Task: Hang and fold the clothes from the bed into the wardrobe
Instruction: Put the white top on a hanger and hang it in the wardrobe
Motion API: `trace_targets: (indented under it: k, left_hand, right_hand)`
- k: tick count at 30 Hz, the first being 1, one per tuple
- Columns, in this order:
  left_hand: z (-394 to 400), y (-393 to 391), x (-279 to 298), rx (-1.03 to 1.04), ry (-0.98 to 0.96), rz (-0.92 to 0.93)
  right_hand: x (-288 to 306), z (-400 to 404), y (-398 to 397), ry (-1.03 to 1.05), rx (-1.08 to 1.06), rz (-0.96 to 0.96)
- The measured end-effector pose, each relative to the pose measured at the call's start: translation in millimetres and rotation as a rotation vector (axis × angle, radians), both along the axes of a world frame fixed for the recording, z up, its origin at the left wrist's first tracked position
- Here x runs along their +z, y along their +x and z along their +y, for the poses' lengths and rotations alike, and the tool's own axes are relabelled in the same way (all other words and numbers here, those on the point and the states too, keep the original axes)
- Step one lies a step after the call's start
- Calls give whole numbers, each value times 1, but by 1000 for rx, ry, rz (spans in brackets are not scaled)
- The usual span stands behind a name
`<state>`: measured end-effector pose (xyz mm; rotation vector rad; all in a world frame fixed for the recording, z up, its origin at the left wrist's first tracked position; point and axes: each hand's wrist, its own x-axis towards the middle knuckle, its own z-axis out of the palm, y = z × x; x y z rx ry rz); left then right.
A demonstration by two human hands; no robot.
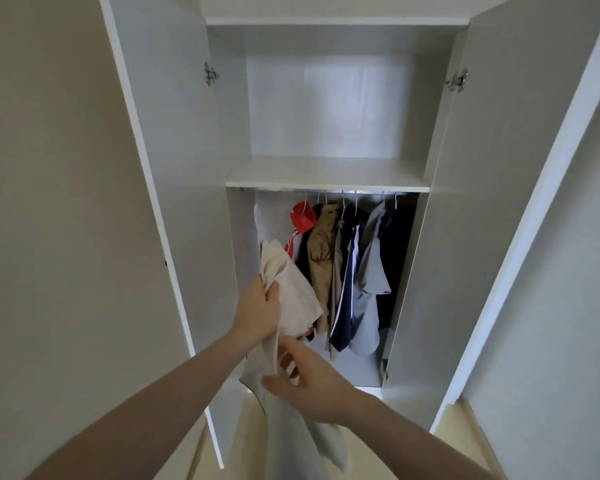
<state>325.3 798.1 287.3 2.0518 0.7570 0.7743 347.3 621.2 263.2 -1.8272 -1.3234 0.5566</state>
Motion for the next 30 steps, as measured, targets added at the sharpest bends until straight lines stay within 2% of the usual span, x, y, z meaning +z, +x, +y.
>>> trace_targets:
  k: [3,10,16,30]
  left_hand:
    - [40,14,-9,-25,-24,-28]
    - [126,53,-45,19,-84,-46]
    - [174,79,-64,-14,2,-66]
    - [269,150,-104,131,23,181]
  right_hand:
    - [-8,19,37,-33,37,-64]
    - [-40,69,154,-141,-180,-99]
    - [-75,113,220,-269,-297,-104]
    - [-98,192,322,-324,-297,-62]
